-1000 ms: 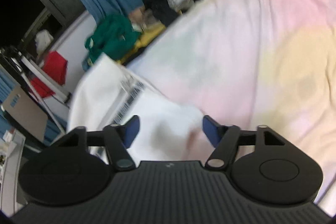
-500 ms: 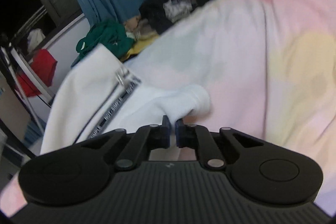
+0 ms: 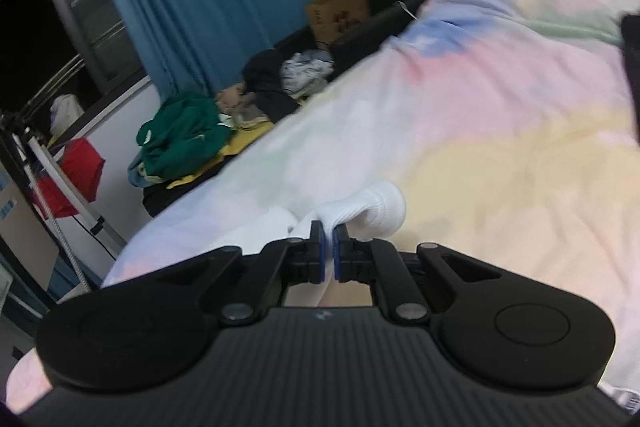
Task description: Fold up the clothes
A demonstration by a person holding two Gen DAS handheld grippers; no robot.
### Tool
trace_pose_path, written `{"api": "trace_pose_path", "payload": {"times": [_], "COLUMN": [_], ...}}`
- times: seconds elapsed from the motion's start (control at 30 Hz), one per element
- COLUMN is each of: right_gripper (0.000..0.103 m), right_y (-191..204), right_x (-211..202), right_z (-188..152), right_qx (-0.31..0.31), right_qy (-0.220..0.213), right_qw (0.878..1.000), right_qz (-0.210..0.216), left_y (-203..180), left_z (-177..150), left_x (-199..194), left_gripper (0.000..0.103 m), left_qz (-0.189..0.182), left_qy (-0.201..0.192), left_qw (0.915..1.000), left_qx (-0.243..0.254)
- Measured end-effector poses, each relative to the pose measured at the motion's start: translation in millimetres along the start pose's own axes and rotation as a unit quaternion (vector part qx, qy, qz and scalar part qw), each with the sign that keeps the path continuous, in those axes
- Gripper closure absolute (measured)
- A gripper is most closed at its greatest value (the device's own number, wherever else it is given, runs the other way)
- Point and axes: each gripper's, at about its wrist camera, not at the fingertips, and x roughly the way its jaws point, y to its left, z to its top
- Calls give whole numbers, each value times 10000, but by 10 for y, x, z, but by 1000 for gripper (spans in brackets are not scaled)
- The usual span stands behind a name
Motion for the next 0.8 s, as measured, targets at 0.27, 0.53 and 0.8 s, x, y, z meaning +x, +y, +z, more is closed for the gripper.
{"api": "trace_pose_path", "payload": {"times": [0.27, 0.53, 0.8], "right_gripper": [95, 75, 34], "right_y": [-794, -992, -1378], "right_x": [39, -542, -1341], "right_z": [-422, -368, -469], "right_qx": [1039, 1865, 2283], "right_qy": [961, 890, 858], "right_qw": [9896, 9784, 9697], "right_qz": [-243, 73, -120], "left_y": [-165, -373, -337], "left_z": [-167, -327, -360], "left_x": [-220, -385, -514], "left_gripper": [17, 17, 17], "left_qz": [-156, -219, -162], "left_qy": [189, 255, 363], "left_qw": [9990, 9952, 9951], "left_qx": [381, 920, 905]}}
